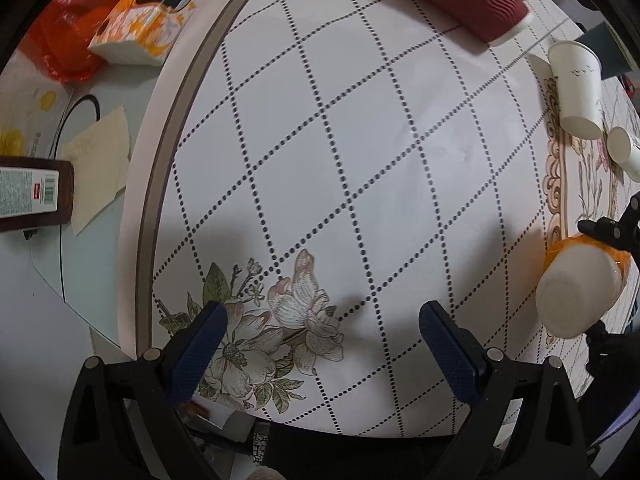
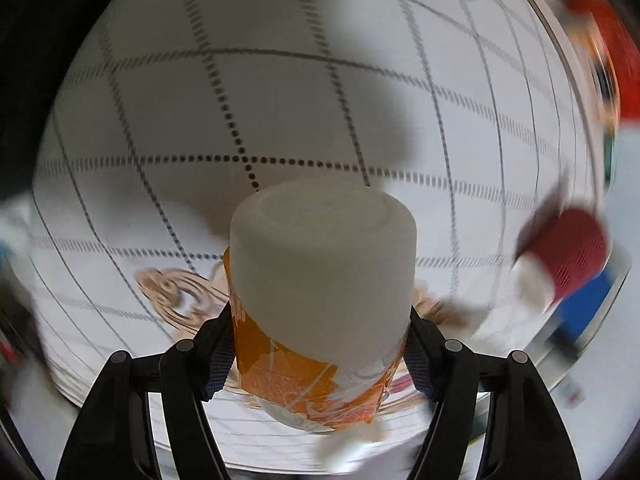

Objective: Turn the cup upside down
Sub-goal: 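Lift the cup with the right tool and turn it rim-down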

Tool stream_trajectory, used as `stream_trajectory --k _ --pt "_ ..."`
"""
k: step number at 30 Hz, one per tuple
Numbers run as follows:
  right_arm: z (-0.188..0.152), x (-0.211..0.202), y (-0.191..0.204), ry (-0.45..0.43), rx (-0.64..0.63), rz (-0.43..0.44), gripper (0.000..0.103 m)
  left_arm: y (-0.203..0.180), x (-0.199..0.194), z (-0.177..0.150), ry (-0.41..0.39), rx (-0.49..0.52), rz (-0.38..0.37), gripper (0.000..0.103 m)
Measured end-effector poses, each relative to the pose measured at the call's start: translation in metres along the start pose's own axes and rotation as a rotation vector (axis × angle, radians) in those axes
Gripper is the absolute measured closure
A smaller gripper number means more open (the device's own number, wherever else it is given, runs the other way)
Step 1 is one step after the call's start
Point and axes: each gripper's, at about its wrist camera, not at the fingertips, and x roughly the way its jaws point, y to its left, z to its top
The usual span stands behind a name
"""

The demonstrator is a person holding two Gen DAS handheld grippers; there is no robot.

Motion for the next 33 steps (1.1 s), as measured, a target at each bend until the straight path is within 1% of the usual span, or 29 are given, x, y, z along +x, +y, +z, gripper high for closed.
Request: stream_trajectory --k 1,2,4,7,12,15,19,20,23,28,31,32,33 --pt "0.003 -0.001 -0.007 0.003 0.051 0.029 0.030 -0.003 -0.001 0.000 -0.002 0.006 0.001 0.005" --pt "-0.002 0.001 -0.012 0.006 0.129 0.078 0.030 -0.005 -0.003 0.001 -0.003 0.013 0.001 0.005" --pt "-0.010 0.005 -0.016 0.007 0.235 0.140 0.030 -0.010 -0.005 0.002 -0.004 0.023 0.000 0.005" --pt "-0.025 0.013 -0.027 0.007 0.427 0.261 0.030 -0.018 -0.005 0.002 -0.002 0.038 0.000 0.005" --pt "-0.049 0.025 -0.036 0.010 0.719 0.442 0.029 -0.030 -0.008 0.004 0.000 0.057 -0.001 0.005" --pt "-0.063 0.031 -0.038 0.000 0.869 0.543 0.029 -0.034 -0.010 0.005 -0.001 0.062 -0.002 0.005" --pt "-0.080 0.039 -0.039 -0.005 1.044 0.644 0.029 -0.037 -0.009 0.006 -0.002 0.070 -0.004 0.005" --pt "-0.086 0.042 -0.039 -0.008 1.106 0.681 0.029 -0.037 -0.011 0.008 -0.002 0.073 -0.004 0.005" --pt "-0.106 0.055 -0.042 0.006 1.249 0.758 0.029 -0.040 -0.013 0.009 -0.004 0.077 -0.007 0.005" --pt "-0.136 0.072 -0.042 0.039 1.408 0.856 0.029 -0.044 -0.015 0.011 -0.004 0.087 -0.010 0.005" --pt "-0.154 0.087 -0.035 0.056 1.468 0.906 0.029 -0.044 -0.014 0.009 -0.003 0.093 -0.013 0.005" --pt "-0.163 0.094 -0.025 0.060 1.484 0.918 0.029 -0.044 -0.014 0.009 -0.003 0.093 -0.012 0.005" --pt "-0.169 0.096 -0.025 0.062 1.492 0.919 0.028 -0.043 -0.014 0.009 -0.003 0.094 -0.013 0.005"
